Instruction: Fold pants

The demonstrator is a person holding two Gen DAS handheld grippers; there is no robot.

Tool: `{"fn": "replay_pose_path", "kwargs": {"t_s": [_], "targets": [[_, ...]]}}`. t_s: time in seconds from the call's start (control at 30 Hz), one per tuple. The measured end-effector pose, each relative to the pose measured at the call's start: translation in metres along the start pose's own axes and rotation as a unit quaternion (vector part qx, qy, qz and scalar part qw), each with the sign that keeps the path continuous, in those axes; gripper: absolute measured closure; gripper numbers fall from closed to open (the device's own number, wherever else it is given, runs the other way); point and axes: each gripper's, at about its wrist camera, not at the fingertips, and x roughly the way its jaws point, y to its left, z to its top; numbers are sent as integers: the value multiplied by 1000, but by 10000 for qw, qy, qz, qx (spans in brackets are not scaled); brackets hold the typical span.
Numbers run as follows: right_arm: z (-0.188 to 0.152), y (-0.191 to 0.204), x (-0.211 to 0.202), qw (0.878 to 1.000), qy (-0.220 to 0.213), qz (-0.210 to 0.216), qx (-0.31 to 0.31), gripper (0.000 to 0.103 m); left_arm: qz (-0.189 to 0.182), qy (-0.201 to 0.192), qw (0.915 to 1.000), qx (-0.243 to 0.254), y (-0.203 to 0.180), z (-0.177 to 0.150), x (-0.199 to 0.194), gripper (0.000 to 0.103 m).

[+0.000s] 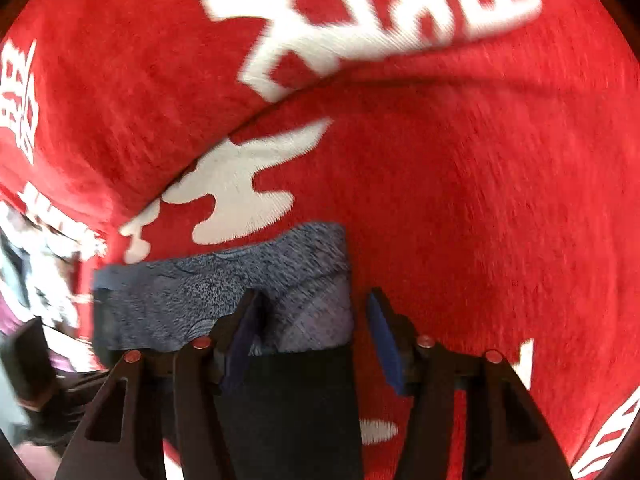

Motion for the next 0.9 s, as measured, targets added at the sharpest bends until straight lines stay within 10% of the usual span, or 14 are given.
{"fn": "replay_pose_path", "kwargs": {"t_s": [0.13, 0.2, 0.63, 0.9], "targets": [[-5, 31, -19, 9965, -209, -588, -563, 42, 298, -135, 9994, 96, -8, -2, -12, 77], [-13, 49, -35, 9918, -465, -722, -943, 42, 570, -329, 9978, 84, -9, -3, -21, 0], [-50, 150, 19, 9908, 296, 1008, -852, 58, 1764, -438, 9822, -469, 49, -33, -42, 1], [-88, 177, 36, 9896, 661, 642, -1101, 57, 2081, -374, 9739, -827, 88, -54, -57, 1]]}}
